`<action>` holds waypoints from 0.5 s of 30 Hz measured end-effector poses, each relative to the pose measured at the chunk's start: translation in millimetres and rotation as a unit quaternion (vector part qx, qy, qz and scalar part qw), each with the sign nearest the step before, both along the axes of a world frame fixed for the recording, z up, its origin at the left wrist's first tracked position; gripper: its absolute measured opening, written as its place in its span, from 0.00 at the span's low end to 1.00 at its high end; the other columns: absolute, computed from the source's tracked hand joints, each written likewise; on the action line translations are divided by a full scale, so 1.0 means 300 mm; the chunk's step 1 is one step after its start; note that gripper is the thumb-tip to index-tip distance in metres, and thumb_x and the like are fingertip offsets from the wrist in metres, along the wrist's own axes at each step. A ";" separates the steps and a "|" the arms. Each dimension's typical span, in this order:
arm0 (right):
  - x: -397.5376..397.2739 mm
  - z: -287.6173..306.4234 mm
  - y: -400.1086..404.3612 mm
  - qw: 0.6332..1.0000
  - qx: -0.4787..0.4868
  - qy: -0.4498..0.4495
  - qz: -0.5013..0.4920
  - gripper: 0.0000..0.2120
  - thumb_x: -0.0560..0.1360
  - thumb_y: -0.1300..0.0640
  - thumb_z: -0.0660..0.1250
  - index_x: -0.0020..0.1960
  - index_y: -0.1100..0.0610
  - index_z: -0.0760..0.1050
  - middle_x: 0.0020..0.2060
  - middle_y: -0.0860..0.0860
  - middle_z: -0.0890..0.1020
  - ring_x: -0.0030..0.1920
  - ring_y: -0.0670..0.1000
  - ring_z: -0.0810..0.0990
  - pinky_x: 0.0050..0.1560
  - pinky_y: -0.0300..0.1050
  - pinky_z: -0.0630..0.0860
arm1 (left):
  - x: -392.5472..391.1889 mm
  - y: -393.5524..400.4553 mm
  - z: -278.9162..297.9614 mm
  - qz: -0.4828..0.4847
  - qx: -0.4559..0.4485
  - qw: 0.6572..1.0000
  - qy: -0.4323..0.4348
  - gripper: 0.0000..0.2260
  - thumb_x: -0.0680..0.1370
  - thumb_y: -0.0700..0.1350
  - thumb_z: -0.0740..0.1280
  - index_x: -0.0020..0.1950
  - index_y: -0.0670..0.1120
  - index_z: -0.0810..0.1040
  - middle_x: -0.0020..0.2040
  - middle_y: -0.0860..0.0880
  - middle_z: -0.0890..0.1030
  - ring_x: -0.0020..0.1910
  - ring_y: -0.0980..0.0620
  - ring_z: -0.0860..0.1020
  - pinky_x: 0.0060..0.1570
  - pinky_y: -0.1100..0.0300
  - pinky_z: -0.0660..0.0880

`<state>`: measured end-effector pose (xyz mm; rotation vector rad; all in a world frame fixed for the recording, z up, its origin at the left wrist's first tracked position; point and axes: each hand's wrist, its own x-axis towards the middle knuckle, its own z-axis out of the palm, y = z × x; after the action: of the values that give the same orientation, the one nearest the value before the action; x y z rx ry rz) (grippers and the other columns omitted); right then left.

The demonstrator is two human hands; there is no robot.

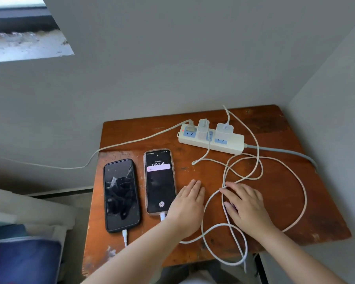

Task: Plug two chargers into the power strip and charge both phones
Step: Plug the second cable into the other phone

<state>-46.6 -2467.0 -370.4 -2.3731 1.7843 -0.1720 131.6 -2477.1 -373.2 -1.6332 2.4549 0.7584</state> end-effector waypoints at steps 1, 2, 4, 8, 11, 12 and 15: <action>-0.008 -0.004 -0.004 1.000 -0.005 0.010 0.008 0.19 0.71 0.51 0.55 0.53 0.53 0.80 0.51 0.53 0.84 0.50 0.56 0.82 0.46 0.56 0.77 | -0.017 -0.001 -0.013 0.027 -0.009 1.000 0.006 0.22 0.81 0.50 0.47 0.73 0.46 0.46 0.76 0.47 0.47 0.74 0.50 0.41 0.69 0.56 0.38; -0.013 -0.008 -0.006 1.000 -0.007 0.020 0.015 0.20 0.71 0.51 0.54 0.53 0.53 0.80 0.51 0.53 0.84 0.50 0.57 0.82 0.47 0.56 0.77 | -0.032 -0.001 -0.025 0.050 -0.022 0.998 0.007 0.23 0.81 0.51 0.46 0.73 0.46 0.45 0.76 0.47 0.46 0.74 0.50 0.40 0.68 0.57 0.37; -0.017 -0.017 -0.012 0.999 -0.010 0.030 0.023 0.20 0.71 0.51 0.53 0.54 0.53 0.80 0.52 0.54 0.83 0.51 0.58 0.82 0.50 0.60 0.76 | -0.056 -0.007 -0.049 0.088 -0.050 0.995 -0.006 0.24 0.80 0.54 0.45 0.73 0.45 0.43 0.76 0.46 0.44 0.73 0.50 0.39 0.67 0.57 0.35; -0.020 -0.029 -0.014 0.999 -0.007 0.029 0.023 0.21 0.71 0.50 0.53 0.55 0.53 0.80 0.54 0.56 0.83 0.54 0.60 0.81 0.53 0.66 0.74 | -0.110 0.014 -0.089 0.160 -0.080 0.984 -0.014 0.27 0.79 0.57 0.42 0.72 0.44 0.39 0.76 0.45 0.42 0.72 0.50 0.36 0.66 0.56 0.32; -0.026 -0.032 -0.012 0.999 -0.009 0.020 0.033 0.21 0.71 0.51 0.52 0.55 0.54 0.79 0.55 0.56 0.82 0.55 0.61 0.80 0.53 0.66 0.74 | -0.121 0.027 -0.100 0.170 -0.106 0.980 -0.012 0.27 0.79 0.57 0.42 0.72 0.44 0.39 0.76 0.45 0.43 0.68 0.53 0.32 0.65 0.57 0.31; -0.028 -0.033 -0.012 0.999 -0.011 0.017 0.035 0.21 0.72 0.51 0.53 0.56 0.54 0.79 0.56 0.56 0.82 0.55 0.61 0.80 0.53 0.66 0.74 | -0.120 0.029 -0.100 0.168 -0.111 0.979 -0.012 0.27 0.79 0.58 0.42 0.72 0.44 0.39 0.76 0.46 0.43 0.67 0.53 0.32 0.65 0.57 0.31; -0.032 -0.035 -0.013 0.999 -0.022 0.013 0.039 0.17 0.71 0.53 0.60 0.57 0.54 0.79 0.56 0.57 0.82 0.55 0.62 0.80 0.53 0.66 0.74 | -0.120 0.031 -0.099 0.169 -0.119 0.978 -0.017 0.27 0.79 0.58 0.42 0.72 0.44 0.40 0.76 0.46 0.43 0.67 0.54 0.32 0.66 0.57 0.31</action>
<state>-56.3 -2470.9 -380.9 -2.4823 1.7135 -0.1725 95.6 -2468.0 -403.0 -2.1669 2.3488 0.4762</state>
